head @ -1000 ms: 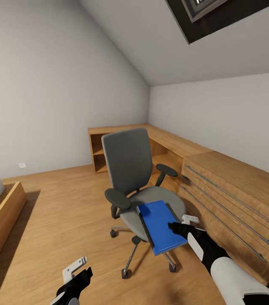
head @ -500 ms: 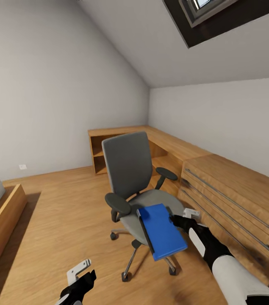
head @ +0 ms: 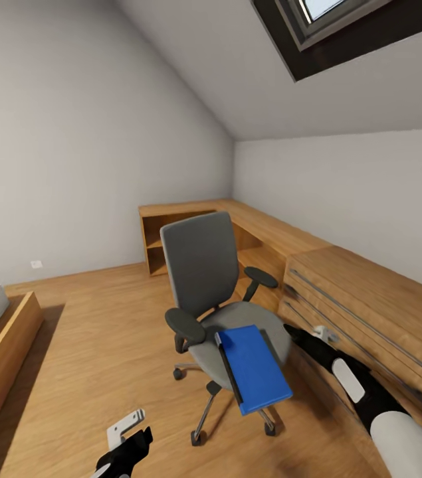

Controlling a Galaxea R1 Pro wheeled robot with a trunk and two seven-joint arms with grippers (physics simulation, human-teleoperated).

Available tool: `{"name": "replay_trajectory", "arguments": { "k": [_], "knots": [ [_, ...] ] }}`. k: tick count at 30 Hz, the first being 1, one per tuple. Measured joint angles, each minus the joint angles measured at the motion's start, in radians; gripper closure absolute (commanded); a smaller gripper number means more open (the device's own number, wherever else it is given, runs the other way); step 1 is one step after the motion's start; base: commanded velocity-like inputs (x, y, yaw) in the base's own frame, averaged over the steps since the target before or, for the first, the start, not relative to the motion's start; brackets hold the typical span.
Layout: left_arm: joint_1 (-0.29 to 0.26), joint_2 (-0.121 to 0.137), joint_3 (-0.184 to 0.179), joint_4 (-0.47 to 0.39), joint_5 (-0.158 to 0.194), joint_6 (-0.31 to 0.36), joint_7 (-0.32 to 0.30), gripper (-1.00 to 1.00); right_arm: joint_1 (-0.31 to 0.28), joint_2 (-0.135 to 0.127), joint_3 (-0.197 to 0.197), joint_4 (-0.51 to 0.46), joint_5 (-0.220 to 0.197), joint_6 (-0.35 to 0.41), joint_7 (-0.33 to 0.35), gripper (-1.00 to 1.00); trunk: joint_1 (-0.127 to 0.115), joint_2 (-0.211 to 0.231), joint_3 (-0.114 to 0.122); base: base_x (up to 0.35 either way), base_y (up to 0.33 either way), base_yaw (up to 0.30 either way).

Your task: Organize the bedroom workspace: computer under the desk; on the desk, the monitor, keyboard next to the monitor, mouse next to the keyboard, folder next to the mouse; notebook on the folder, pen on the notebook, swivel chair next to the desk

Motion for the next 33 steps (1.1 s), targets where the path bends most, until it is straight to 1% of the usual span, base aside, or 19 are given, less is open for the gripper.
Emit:
{"name": "replay_trajectory", "arguments": {
  "k": [1,2,3,4,6,7,9,10,12,13,16,20,26,33],
  "knots": [
    [0.000,0.000,-0.001,0.000,0.000,0.000,0.001,-1.00,0.003,-0.006,0.000,0.004,-0.021,0.000,0.025,-1.00,-0.004,0.007,0.003,0.000,0.000,0.000],
    [0.000,0.000,-0.004,0.001,0.000,-0.001,0.002,-1.00,0.009,-0.014,-0.001,0.017,-0.061,0.000,0.072,-1.00,-0.008,0.014,0.006,0.000,0.000,0.000],
    [0.000,0.000,-0.007,0.001,0.000,-0.002,0.002,-1.00,0.011,-0.017,-0.001,0.027,-0.081,0.000,0.096,-1.00,-0.011,0.021,0.009,0.000,0.000,0.000],
    [0.000,0.000,-0.009,0.001,0.000,-0.007,0.003,-1.00,0.014,-0.021,-0.001,0.052,-0.118,0.000,0.135,-1.00,-0.015,0.028,0.013,0.000,0.000,0.000],
    [0.000,0.001,-0.011,0.001,0.001,-0.020,0.004,-1.00,0.016,-0.023,-0.003,0.080,-0.157,-0.001,0.165,-1.00,-0.023,0.042,0.019,0.000,0.000,0.000],
    [0.000,0.002,-0.011,0.001,0.003,-0.038,0.004,-1.00,0.017,-0.025,-0.006,0.104,-0.195,-0.002,0.183,-1.00,-0.027,0.049,0.022,0.000,0.000,0.000],
    [0.000,0.002,-0.011,0.002,0.004,-0.058,0.003,-1.00,0.018,-0.025,-0.008,0.120,-0.235,-0.003,0.196,-1.00,-0.035,0.063,0.028,0.000,0.000,0.000],
    [0.000,0.003,-0.012,0.002,0.005,-0.076,0.001,-1.00,0.019,-0.026,-0.010,0.131,-0.270,-0.004,0.207,-1.00,-0.038,0.070,0.031,0.000,0.000,0.000],
    [0.000,0.003,-0.013,0.002,0.005,-0.089,0.000,-1.00,0.019,-0.027,-0.011,0.138,-0.303,-0.003,0.220,-1.00,-0.046,0.084,0.038,0.000,0.000,0.000],
    [0.000,0.003,-0.014,0.002,0.005,-0.098,0.000,-1.00,0.019,-0.027,-0.012,0.143,-0.328,-0.003,0.233,-1.00,-0.050,0.091,0.041,0.000,0.000,0.000],
    [0.000,0.002,-0.015,0.002,0.004,-0.105,0.000,-1.00,0.020,-0.028,-0.012,0.148,-0.355,-0.001,0.247,-1.00,-0.061,0.112,0.050,0.000,0.000,0.000],
    [0.000,0.002,-0.016,0.002,0.003,-0.110,0.000,-1.00,0.020,-0.029,-0.012,0.150,-0.374,0.007,0.258,-1.00,-0.077,0.140,0.063,0.000,0.000,0.000],
    [0.000,0.001,-0.017,0.002,0.003,-0.112,0.000,-1.00,0.021,-0.038,-0.013,0.151,-0.381,0.057,0.264,-1.00,-0.100,0.182,0.081,0.000,0.000,0.000],
    [0.000,0.000,-0.019,0.002,0.003,-0.113,-0.001,-1.00,0.021,-0.049,-0.014,0.152,-0.387,0.078,0.265,-1.00,-0.127,0.231,0.103,0.000,0.000,0.000]
  ]
}}
